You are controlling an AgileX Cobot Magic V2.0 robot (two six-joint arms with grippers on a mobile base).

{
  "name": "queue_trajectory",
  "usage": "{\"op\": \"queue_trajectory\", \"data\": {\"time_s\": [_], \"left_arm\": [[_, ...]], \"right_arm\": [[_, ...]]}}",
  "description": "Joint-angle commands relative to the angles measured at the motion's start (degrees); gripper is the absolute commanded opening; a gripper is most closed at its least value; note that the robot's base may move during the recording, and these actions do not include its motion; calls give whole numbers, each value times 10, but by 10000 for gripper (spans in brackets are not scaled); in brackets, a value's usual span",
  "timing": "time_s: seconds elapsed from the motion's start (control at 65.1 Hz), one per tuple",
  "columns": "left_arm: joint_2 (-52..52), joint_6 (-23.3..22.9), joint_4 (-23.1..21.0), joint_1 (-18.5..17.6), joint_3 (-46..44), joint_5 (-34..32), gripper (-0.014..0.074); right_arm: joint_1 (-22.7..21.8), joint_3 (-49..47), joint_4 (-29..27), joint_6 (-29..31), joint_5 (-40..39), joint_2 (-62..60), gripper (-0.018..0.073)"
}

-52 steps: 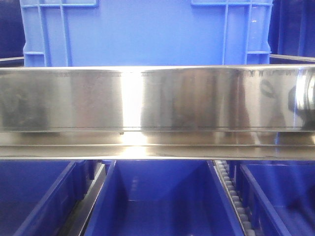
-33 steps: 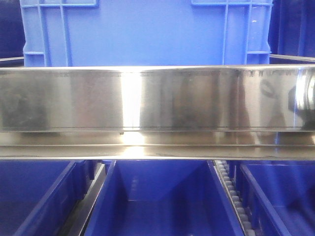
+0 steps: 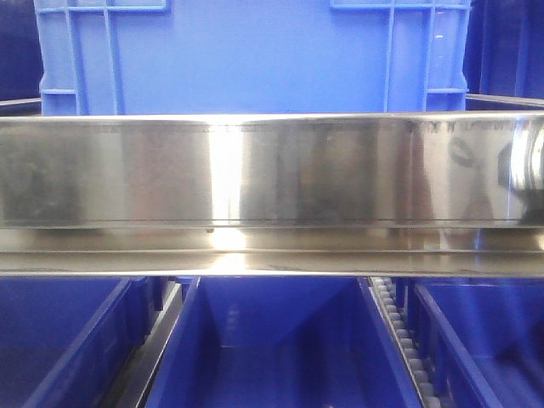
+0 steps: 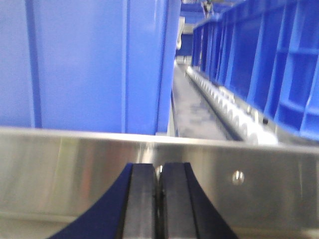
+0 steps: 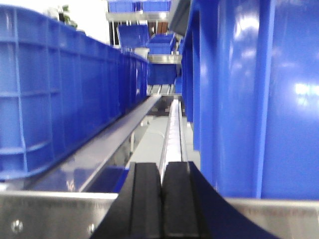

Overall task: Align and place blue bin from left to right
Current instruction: 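Grasp the rim of the blue bin on the upper shelf with both grippers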

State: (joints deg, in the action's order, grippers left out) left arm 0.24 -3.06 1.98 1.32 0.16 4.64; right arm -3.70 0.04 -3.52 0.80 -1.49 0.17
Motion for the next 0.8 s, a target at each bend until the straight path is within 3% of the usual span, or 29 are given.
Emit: {"op": "queue_trajectory", "data": {"time_s": [0.0, 0.153, 0.307, 0.476, 0.614, 0.706, 0.783], "left_arm": [[-2, -3, 1, -3, -2, -41, -15], [-2, -3, -12, -3, -2, -97, -15], [-2, -3, -17, -3, -11, -156, -15], [-2, -3, 12, -3, -159, -21, -8], [33, 1, 36, -3, -303, 124, 98], [77, 2, 37, -3, -377, 205, 239], [122, 2, 37, -3, -420, 226, 372]], "right_arm": [[1, 0, 1, 2, -31, -2, -79], [1, 0, 1, 2, -71, -2, -79], [1, -21, 1, 2, -53, -2, -79], [1, -173, 1, 2, 83, -2, -50], [1, -307, 1, 2, 186, 49, 151], [1, -380, 1, 2, 204, 102, 331], [1, -422, 4, 2, 204, 147, 475]]}}
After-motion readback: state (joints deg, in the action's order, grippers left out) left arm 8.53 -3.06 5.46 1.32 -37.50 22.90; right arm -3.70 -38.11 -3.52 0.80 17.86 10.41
